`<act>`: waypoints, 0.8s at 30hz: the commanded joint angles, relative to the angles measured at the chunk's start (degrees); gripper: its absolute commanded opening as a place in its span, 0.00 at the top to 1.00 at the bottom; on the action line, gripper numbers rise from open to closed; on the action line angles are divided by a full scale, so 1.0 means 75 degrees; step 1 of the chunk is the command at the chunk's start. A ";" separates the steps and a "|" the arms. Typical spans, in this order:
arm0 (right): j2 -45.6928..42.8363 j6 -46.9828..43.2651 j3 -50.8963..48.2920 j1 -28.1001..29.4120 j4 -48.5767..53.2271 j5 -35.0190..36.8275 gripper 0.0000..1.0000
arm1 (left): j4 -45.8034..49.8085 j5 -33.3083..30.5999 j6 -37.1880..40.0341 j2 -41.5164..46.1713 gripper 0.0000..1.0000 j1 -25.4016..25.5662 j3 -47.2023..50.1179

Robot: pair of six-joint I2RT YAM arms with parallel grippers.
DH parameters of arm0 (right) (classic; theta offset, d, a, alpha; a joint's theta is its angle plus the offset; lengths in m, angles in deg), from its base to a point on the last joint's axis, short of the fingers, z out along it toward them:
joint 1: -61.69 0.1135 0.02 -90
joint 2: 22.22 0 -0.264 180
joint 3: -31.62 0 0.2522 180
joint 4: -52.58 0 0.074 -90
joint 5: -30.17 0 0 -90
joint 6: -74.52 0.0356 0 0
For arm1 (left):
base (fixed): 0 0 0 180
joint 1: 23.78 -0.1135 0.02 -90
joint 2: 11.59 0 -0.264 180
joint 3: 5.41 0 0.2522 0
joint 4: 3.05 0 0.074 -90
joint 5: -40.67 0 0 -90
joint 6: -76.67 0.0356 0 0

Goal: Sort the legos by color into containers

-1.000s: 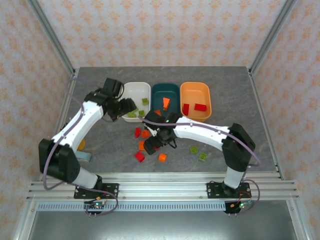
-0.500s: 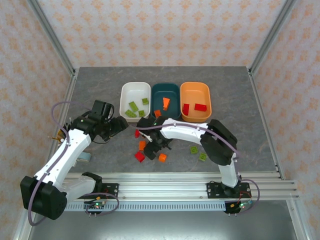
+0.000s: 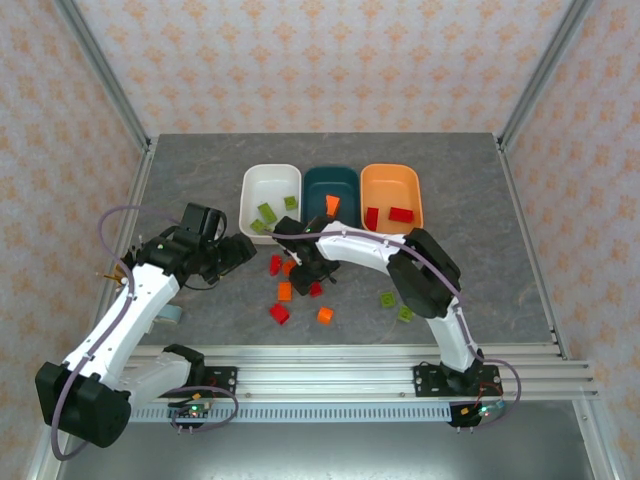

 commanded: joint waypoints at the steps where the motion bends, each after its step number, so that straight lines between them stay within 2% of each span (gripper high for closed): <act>1: 0.0014 0.0191 -0.0095 0.0038 0.0119 -0.0254 0.38 | 0.0226 -0.0112 -0.0145 0.0193 0.26 0.0078 0.0133; 4: -0.0121 0.0464 -0.0339 0.0042 -0.0019 -0.0403 0.44 | 0.0212 -0.0076 -0.0171 0.0251 0.26 0.0108 0.0206; 11: -0.0357 0.1143 -0.0754 0.0023 -0.0357 -0.0462 0.68 | -0.0333 0.0348 -0.0195 0.0363 0.26 0.0482 0.0485; 16: -0.1622 0.1688 -0.0989 -0.0135 -0.0503 0.0198 0.72 | -0.0764 0.0628 -0.0261 0.0472 0.25 0.0858 0.0459; 19: -0.2429 0.2012 -0.1059 -0.0620 -0.0309 0.0672 0.74 | -0.1048 0.0674 -0.0404 0.0332 0.25 0.1081 0.0315; 24: -0.3198 0.2321 -0.1227 -0.2087 -0.0215 0.0902 0.74 | -0.1578 0.0551 -0.0563 -0.0358 0.25 0.1525 -0.0209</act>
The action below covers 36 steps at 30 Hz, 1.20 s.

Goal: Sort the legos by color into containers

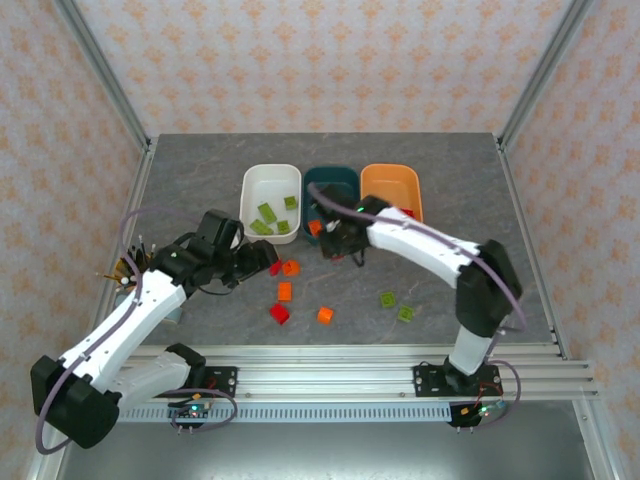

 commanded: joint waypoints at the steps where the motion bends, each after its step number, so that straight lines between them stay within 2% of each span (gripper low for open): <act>1: -0.0253 0.0436 -0.0127 -0.0994 0.0235 0.0514 0.74 | -0.0648 -0.0070 -0.0169 -0.0477 0.25 0.0273 -0.0557; 6: 0.0520 0.0248 0.0468 -0.2257 0.0478 0.0264 0.74 | -0.0881 -0.0240 -0.0157 -0.1302 0.25 0.0642 -0.1171; 15: 0.2161 -0.0227 0.1318 -0.2959 0.0729 0.0170 0.71 | -0.0898 -0.0506 -0.0243 -0.1727 0.26 0.0988 -0.1502; 17: 0.2320 -0.0234 0.1408 -0.3025 0.0746 0.0153 0.64 | -0.0790 -0.0601 -0.0244 -0.1689 0.26 0.1013 -0.1486; 19: 0.2391 -0.0254 0.1523 -0.3028 0.0798 0.0146 0.52 | -0.0638 -0.0713 -0.0269 -0.1624 0.26 0.1022 -0.1439; 21: 0.2273 -0.0249 0.1549 -0.3028 0.0788 0.0111 0.40 | -0.0414 -0.0885 -0.0296 -0.1548 0.26 0.1016 -0.1417; 23: 0.2055 -0.0279 0.1522 -0.3005 0.0764 0.0150 0.34 | -0.0171 -0.1070 -0.0324 -0.1483 0.26 0.1022 -0.1378; 30: 0.0498 -0.0330 0.1053 -0.2674 0.0402 0.0358 0.34 | 0.0634 -0.1435 -0.0179 -0.1444 0.27 0.1023 -0.1349; 36: -0.1449 0.0110 -0.0579 -0.1816 -0.1043 -0.0476 0.35 | 0.0752 -0.1270 -0.0079 -0.1793 0.27 0.1022 -0.1028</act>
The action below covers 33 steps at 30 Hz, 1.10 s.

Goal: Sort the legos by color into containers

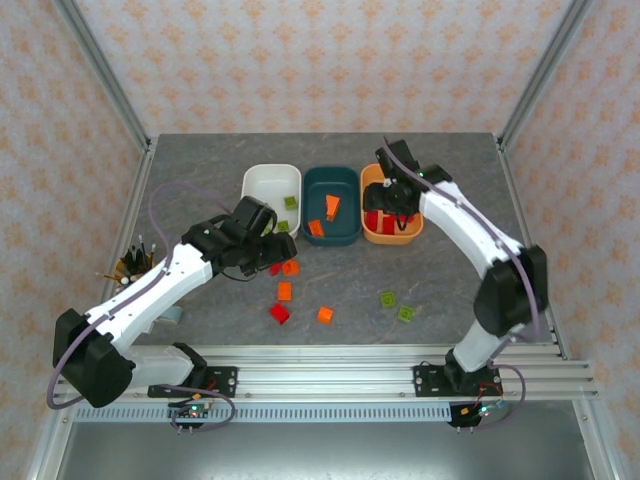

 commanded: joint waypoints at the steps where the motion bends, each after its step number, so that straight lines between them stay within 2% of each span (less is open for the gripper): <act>1: -0.0819 0.0321 -0.0896 0.0575 -0.0817 -0.0508 0.34 | 0.0258 -0.0049 0.0093 -0.0295 0.27 0.0061 0.0286; 8: -0.1388 0.1086 -0.2282 0.2099 -0.1256 -0.0897 0.33 | -0.0985 0.0385 -0.0108 -0.1277 0.25 0.0061 0.0779; 12: -0.1459 0.1337 -0.2569 0.2618 -0.1349 -0.0923 0.33 | -0.1276 0.0190 -0.0131 -0.1983 0.24 0.0050 0.0528; 16: -0.1597 0.1496 -0.2853 0.2700 -0.1432 -0.0889 0.33 | -0.1697 0.0227 -0.0222 -0.2550 0.25 0.0044 0.0446; 25: -0.1822 0.1410 -0.2942 0.2697 -0.1251 -0.0751 0.32 | -0.2011 -0.0249 -0.0066 -0.3488 0.33 0.0012 0.0182; 33: -0.1870 0.1470 -0.3048 0.2701 -0.1263 -0.0769 0.32 | -0.2023 -0.0546 0.0155 -0.4010 0.46 -0.0017 -0.0128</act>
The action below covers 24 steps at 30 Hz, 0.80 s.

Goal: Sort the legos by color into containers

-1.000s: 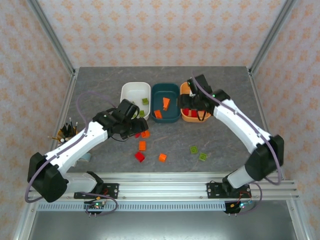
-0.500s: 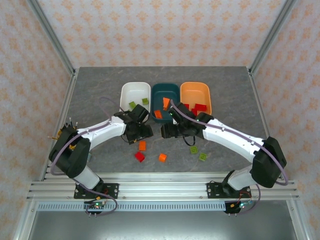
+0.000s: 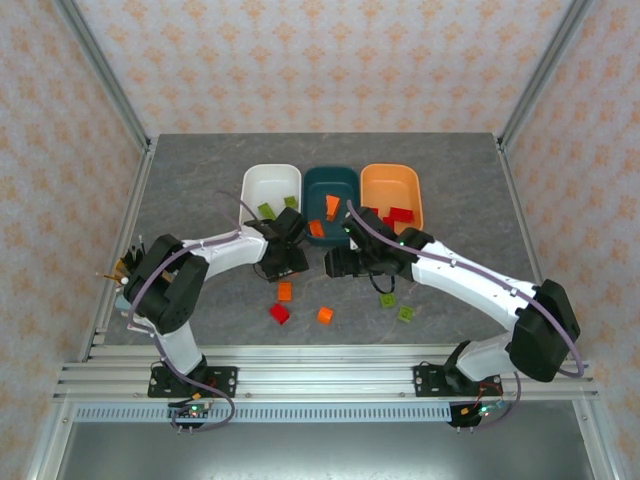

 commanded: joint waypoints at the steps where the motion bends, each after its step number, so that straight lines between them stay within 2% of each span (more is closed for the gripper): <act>1: -0.0165 0.0085 -0.0096 0.0005 -0.0022 0.0167 0.32 | -0.0100 -0.0414 0.0193 -0.0256 0.48 -0.0023 -0.0269; 9: -0.0186 0.0094 -0.0119 0.0005 0.0019 0.0223 0.32 | -0.0075 -0.0364 0.0283 -0.0382 0.66 -0.0038 -0.0342; 13: -0.0315 0.0101 -0.0096 0.0005 0.0074 0.0461 0.32 | 0.0165 -0.0419 0.0236 0.0178 0.68 0.0051 -0.0258; 18: -0.0858 0.0270 0.0009 -0.0112 0.0211 0.1358 0.32 | 0.0880 -0.0511 0.0248 0.1120 0.68 0.0271 -0.0559; 24: -0.1266 0.0810 0.0031 -0.0732 -0.0074 0.1313 0.32 | 0.1343 -0.0502 0.0370 0.1371 0.70 0.0273 -0.1432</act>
